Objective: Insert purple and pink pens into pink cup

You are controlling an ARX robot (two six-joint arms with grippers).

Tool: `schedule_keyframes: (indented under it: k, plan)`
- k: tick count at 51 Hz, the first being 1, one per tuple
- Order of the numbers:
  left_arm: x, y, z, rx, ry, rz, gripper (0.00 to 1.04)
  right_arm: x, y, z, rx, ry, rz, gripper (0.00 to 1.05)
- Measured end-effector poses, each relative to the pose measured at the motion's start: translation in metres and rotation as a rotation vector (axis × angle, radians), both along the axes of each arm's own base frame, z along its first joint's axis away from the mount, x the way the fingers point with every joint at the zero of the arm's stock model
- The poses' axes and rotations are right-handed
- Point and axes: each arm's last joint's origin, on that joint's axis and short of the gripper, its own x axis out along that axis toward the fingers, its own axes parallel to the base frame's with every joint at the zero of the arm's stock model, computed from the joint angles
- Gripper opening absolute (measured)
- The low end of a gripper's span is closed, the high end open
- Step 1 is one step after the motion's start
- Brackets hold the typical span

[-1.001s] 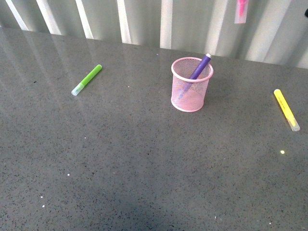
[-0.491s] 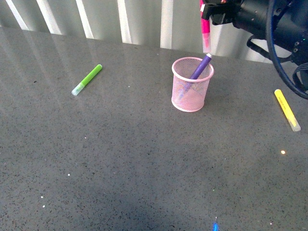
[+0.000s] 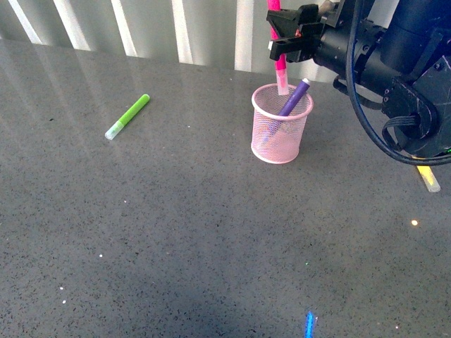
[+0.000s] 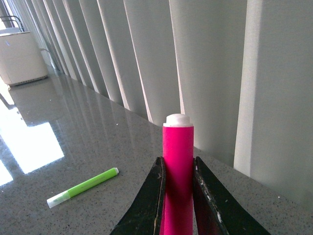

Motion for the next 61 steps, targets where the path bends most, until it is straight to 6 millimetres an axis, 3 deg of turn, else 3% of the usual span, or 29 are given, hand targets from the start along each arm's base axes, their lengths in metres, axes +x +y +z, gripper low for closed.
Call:
schedule_keyframes:
  k: [9, 20, 27, 31, 40, 46, 52, 57, 61]
  plan:
    - [0.0, 0.0, 0.0, 0.0, 0.0, 0.0, 0.98, 0.0, 0.0, -0.005, -0.003, 0.007, 0.006, 0.12]
    - [0.0, 0.0, 0.0, 0.0, 0.0, 0.0, 0.98, -0.001, 0.0, -0.004, -0.002, 0.002, 0.017, 0.6]
    - [0.0, 0.0, 0.0, 0.0, 0.0, 0.0, 0.98, -0.001, 0.0, -0.004, 0.006, 0.005, 0.018, 0.81]
    - [0.0, 0.0, 0.0, 0.0, 0.0, 0.0, 0.98, 0.0, -0.001, -0.004, 0.011, 0.01, 0.015, 0.99]
    - [0.0, 0.0, 0.0, 0.0, 0.0, 0.0, 0.98, 0.0, -0.008, 0.0, 0.022, 0.008, -0.01, 0.98]
    - [0.0, 0.0, 0.0, 0.0, 0.0, 0.0, 0.98, -0.007, -0.02, 0.025, 0.042, -0.036, -0.071, 0.98]
    - [0.0, 0.0, 0.0, 0.0, 0.0, 0.0, 0.98, -0.024, -0.041, 0.079, 0.066, -0.133, -0.197, 0.98]
    - [0.0, 0.0, 0.0, 0.0, 0.0, 0.0, 0.98, -0.055, -0.069, 0.127, 0.095, -0.208, -0.314, 0.98]
    - [0.0, 0.0, 0.0, 0.0, 0.0, 0.0, 0.98, -0.083, -0.087, 0.149, 0.092, -0.225, -0.39, 0.98]
